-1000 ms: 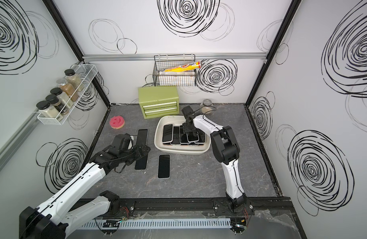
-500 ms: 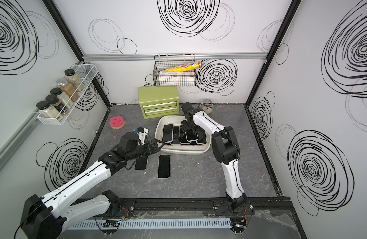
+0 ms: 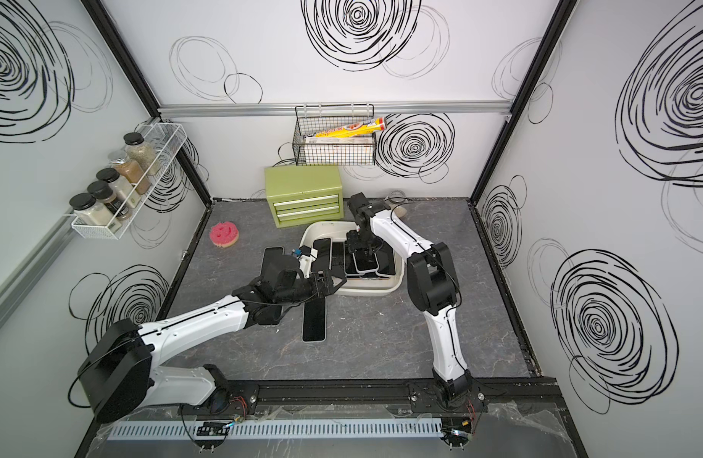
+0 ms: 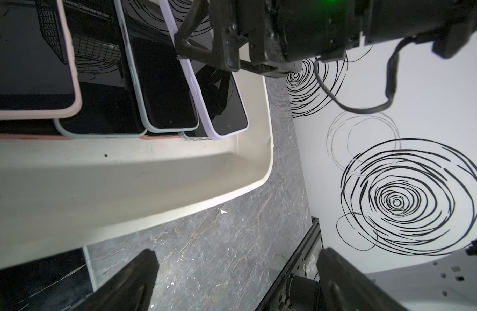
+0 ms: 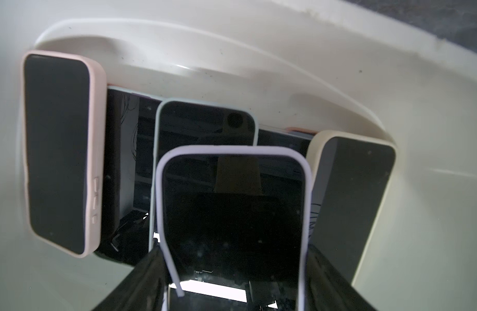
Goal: Take the phone out of the storage box
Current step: Pick up the phone from the storage box.
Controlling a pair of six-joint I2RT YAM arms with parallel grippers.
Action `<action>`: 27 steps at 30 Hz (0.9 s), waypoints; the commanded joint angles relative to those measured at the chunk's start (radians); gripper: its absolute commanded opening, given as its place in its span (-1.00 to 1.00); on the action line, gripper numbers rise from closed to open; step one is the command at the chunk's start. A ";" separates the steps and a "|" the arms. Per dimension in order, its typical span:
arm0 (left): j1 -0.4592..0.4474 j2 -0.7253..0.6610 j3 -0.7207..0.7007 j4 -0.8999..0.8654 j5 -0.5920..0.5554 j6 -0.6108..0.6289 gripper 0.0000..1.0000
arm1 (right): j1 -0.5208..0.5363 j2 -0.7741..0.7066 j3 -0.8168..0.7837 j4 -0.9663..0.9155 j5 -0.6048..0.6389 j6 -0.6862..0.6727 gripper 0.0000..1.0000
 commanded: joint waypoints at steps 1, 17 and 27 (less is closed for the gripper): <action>0.003 0.060 0.057 0.129 -0.001 -0.005 0.96 | -0.002 -0.037 0.040 -0.047 -0.057 0.008 -0.07; 0.013 0.348 0.252 0.200 0.029 0.000 0.79 | -0.002 -0.097 -0.002 -0.046 -0.169 0.021 -0.10; 0.033 0.429 0.305 0.201 0.009 0.005 0.72 | -0.002 -0.103 -0.007 -0.055 -0.204 0.015 -0.13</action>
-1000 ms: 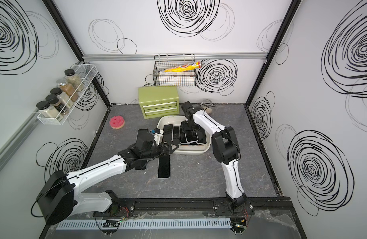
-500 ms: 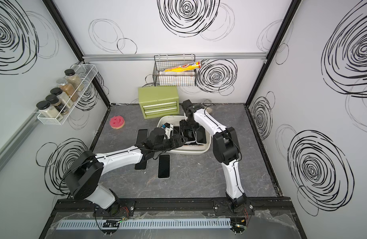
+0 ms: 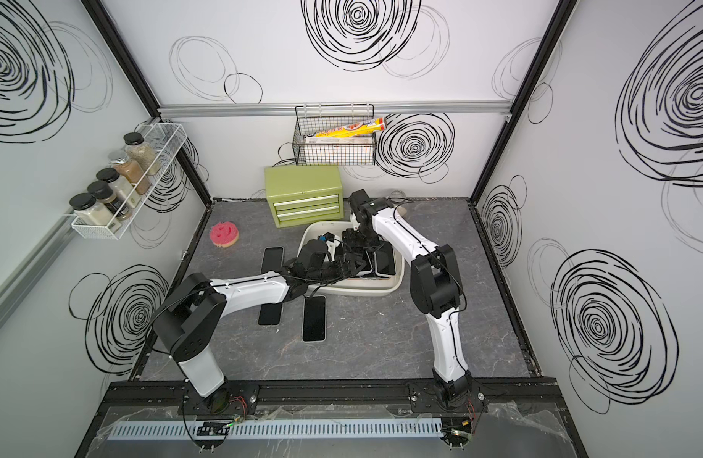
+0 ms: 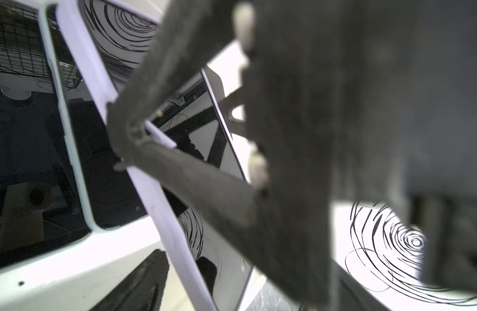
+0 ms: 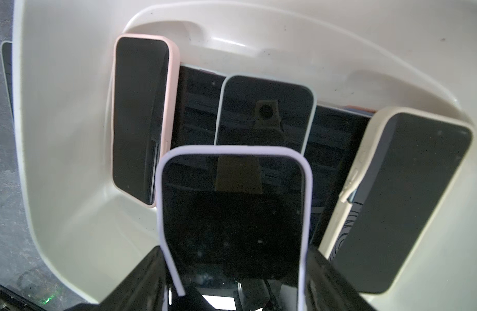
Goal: Take the phone out of the storage box
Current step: Pick up the phone from the storage box.
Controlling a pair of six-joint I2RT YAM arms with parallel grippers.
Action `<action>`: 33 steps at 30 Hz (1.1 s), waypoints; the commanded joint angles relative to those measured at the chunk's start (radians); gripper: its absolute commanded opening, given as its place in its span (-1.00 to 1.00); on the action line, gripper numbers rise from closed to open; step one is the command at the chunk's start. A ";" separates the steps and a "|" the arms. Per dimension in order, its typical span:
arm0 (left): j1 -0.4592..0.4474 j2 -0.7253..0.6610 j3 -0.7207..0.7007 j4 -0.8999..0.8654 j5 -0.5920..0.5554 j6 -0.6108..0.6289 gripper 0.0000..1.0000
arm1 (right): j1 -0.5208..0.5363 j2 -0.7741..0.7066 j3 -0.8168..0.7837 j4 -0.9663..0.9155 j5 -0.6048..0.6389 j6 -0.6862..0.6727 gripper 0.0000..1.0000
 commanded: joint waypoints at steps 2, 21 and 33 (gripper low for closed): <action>0.017 0.034 0.055 0.032 -0.013 0.019 0.67 | -0.002 -0.063 -0.002 -0.028 -0.029 0.002 -0.13; 0.030 0.035 0.088 -0.009 -0.091 0.003 -0.66 | -0.002 -0.054 -0.014 -0.017 -0.124 0.004 -0.14; 0.031 -0.045 0.068 -0.008 -0.112 0.003 -1.00 | -0.005 -0.073 -0.025 -0.006 -0.164 0.005 0.03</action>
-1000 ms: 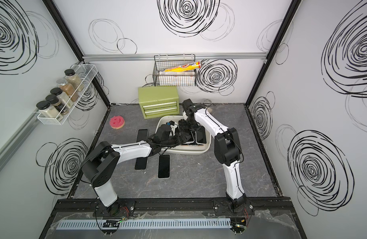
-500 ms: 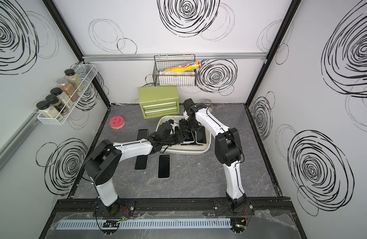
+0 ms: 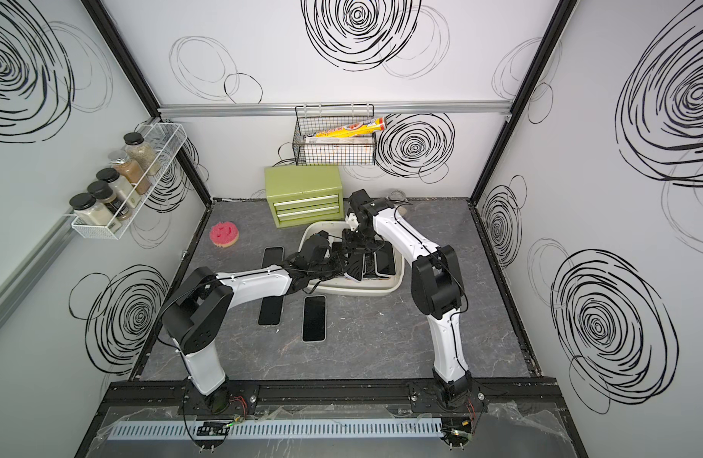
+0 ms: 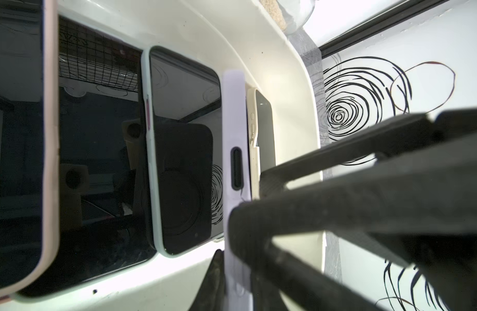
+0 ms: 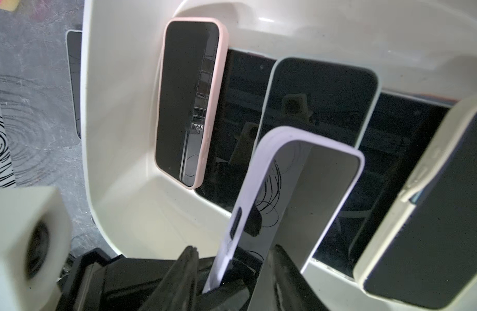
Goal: Take the phone out of the storage box
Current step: Pick up the phone from the storage box, then place the phone at the center of the board.
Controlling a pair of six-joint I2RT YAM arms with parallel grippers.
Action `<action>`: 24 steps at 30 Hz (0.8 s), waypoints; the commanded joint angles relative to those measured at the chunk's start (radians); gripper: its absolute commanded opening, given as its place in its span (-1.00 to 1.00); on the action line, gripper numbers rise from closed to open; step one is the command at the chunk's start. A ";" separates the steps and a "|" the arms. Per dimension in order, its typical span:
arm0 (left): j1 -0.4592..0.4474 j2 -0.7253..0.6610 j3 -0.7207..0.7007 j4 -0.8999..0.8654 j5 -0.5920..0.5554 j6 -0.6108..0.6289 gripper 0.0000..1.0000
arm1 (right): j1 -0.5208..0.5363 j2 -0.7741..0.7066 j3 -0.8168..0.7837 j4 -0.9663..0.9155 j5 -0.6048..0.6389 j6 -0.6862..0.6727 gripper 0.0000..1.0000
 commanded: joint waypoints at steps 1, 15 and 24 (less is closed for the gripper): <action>0.000 -0.088 0.010 0.105 -0.011 0.024 -1.00 | -0.004 -0.058 -0.010 -0.017 -0.016 0.003 0.08; -0.007 -0.319 -0.088 0.025 0.002 0.021 -1.00 | -0.147 -0.109 0.302 -0.026 -0.065 0.027 0.80; -0.123 -0.563 -0.329 -0.049 -0.051 -0.139 -1.00 | -0.201 -0.215 0.204 0.002 -0.125 0.031 0.82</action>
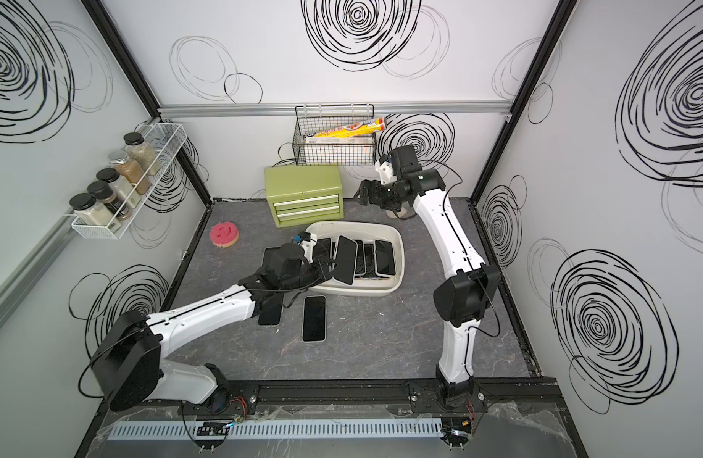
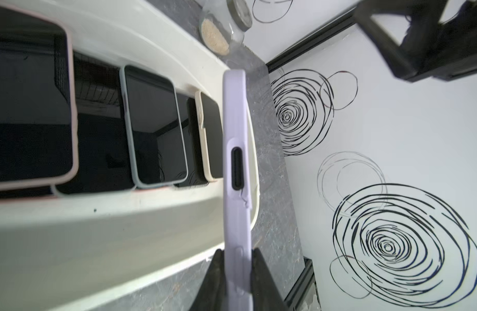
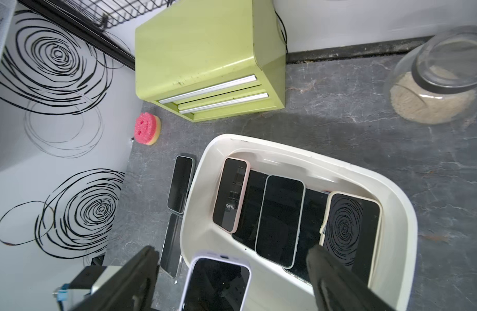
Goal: Take the phone out of the storage box
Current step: Place the phone at the center of the board.
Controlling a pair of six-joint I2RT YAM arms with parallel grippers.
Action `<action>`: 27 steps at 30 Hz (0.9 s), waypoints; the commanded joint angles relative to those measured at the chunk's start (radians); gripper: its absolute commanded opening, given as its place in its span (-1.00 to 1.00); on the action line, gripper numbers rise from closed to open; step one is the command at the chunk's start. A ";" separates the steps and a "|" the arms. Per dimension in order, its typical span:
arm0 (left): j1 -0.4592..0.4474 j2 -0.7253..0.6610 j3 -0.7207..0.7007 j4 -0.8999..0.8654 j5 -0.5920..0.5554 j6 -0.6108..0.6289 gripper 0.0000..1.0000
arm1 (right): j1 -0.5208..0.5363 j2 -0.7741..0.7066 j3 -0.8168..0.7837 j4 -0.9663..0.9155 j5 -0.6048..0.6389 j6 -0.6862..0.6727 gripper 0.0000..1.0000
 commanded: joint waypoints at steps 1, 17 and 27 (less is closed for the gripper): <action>-0.061 -0.122 -0.085 0.021 -0.034 -0.111 -1.00 | -0.017 -0.030 -0.049 -0.006 -0.027 -0.014 0.82; -0.492 -0.304 -0.303 -0.052 -0.460 -0.445 -1.00 | -0.027 -0.055 -0.108 -0.005 -0.124 -0.041 0.80; -0.524 -0.063 -0.315 0.194 -0.544 -0.430 -1.00 | -0.027 -0.076 -0.146 0.003 -0.149 -0.037 0.78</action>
